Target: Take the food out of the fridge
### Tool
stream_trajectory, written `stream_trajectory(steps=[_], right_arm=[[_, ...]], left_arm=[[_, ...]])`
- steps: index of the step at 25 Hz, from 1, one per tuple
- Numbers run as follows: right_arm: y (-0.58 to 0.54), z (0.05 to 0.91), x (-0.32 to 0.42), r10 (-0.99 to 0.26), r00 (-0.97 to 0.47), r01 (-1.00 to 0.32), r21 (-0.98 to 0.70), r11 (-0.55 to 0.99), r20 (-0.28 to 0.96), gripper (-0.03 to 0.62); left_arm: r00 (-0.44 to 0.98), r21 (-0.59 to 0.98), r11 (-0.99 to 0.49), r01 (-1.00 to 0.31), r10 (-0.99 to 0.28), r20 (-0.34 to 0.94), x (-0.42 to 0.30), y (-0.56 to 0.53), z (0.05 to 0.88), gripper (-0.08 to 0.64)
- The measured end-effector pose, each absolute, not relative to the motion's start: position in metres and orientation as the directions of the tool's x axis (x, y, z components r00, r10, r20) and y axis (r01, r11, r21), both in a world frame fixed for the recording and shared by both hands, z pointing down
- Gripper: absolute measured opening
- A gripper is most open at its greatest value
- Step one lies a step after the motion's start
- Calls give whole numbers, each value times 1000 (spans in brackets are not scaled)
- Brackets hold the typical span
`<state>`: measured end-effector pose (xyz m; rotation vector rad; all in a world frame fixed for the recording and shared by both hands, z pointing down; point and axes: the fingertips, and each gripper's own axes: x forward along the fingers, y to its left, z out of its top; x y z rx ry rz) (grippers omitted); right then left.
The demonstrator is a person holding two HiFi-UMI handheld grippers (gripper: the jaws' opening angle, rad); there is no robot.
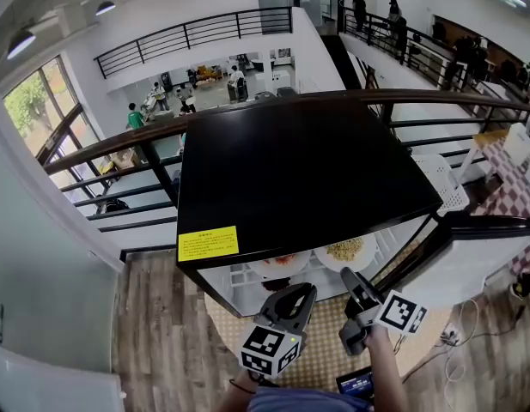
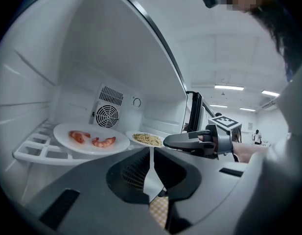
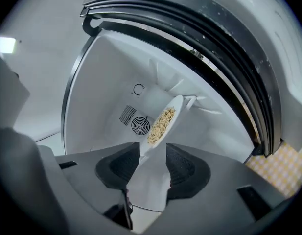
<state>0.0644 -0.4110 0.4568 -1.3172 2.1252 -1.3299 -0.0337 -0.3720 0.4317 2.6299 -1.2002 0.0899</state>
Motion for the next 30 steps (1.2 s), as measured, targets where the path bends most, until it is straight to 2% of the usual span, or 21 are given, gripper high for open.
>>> stream_trajectory(steps=[5,9,17,27,30], right_arm=[[-424,459,67,-843,-503,-533,-836,128,192,157],[-424,455,65,-847,-499,-527,-840,128,184,96],[-413,455,66,-856,-510,-323,-941,99,85,62],[-393,460,72,-852,-522,-180,-982,59,45,40],[-386,462,74,-849,-526,-159,-986,49,43,28]], left_arm=[[683,204,-653,-730,-712,165,-30,-373,437,20],[700,204,-670,-713,-693,171,-29,-371,438,20],[725,204,-696,-689,-668,168,-22,-365,439,20],[726,215,-694,-687,-663,181,-20,-358,441,21],[735,227,-699,-678,-649,198,-17,-354,444,56]])
